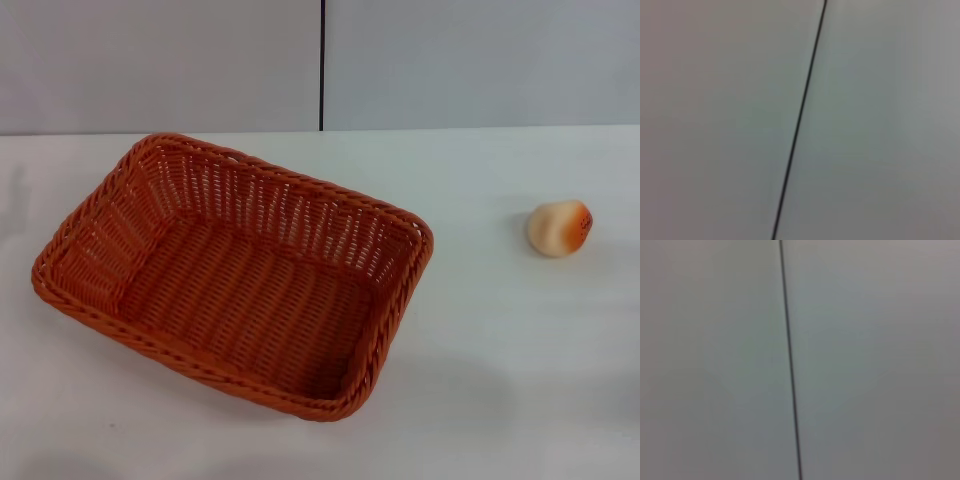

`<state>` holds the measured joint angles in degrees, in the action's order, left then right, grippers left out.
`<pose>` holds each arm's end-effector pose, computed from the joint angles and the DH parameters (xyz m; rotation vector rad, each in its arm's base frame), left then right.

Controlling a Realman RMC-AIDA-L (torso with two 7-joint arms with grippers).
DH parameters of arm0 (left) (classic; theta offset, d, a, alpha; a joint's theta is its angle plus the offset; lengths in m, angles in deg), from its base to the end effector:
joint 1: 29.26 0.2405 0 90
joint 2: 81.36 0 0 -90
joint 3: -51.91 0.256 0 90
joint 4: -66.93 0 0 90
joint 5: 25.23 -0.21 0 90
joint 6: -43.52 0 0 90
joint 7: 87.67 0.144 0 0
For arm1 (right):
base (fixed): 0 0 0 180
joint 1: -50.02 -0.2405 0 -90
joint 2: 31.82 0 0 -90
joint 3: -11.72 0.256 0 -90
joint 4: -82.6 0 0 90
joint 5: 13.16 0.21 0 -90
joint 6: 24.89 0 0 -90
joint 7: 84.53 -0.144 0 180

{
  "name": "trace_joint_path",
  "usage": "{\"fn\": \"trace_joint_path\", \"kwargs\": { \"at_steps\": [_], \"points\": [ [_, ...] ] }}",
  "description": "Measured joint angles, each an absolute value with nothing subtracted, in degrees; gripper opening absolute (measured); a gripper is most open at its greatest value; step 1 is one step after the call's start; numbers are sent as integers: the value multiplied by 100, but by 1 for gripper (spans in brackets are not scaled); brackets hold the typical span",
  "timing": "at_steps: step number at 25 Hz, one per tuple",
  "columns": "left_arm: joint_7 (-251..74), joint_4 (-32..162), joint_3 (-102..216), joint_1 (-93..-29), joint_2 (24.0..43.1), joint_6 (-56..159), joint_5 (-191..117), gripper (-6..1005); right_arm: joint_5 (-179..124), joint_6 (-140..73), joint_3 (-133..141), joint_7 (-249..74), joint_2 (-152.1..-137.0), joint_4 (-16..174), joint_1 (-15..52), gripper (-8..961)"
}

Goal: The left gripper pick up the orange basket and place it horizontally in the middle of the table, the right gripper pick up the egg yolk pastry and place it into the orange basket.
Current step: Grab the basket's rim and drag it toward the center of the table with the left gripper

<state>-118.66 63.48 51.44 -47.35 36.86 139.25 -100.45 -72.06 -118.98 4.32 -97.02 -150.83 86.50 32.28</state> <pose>-0.3554 0.2614 0.0717 -1.2903 -0.4471 -1.0705 0.3642 0.2528 0.0558 -1.1607 0.4093 0.8239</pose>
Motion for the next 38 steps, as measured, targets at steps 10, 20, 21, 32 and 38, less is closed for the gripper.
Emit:
{"fn": "trace_joint_path", "kwargs": {
  "at_steps": [10, 20, 21, 32, 38],
  "points": [
    [-11551, 6485, 4649, -4723, 3696, 13931, -10045, 470, -7204, -11913, 580, -9825, -15099, 8667, 3311, 669],
    [-11117, 6836, 4261, -4764, 3696, 13916, -10047, 467, -7221, -11875, 582, -9825, -15100, 8699, 3301, 670],
    [-11192, 6828, 4290, -4773, 3685, 13902, -10068, 467, -7227, -11876, 571, -9825, -15101, 8705, 3295, 670],
    [-15654, 4057, 6813, -5103, 3219, 13517, -10644, 502, -7248, -11855, 541, -9825, -15109, 8810, 3390, 670],
    [-17934, 2607, 8339, -5124, 2626, 13543, -11066, 528, -7249, -11835, 558, -9824, -15108, 8818, 3445, 671]
  ]
}}
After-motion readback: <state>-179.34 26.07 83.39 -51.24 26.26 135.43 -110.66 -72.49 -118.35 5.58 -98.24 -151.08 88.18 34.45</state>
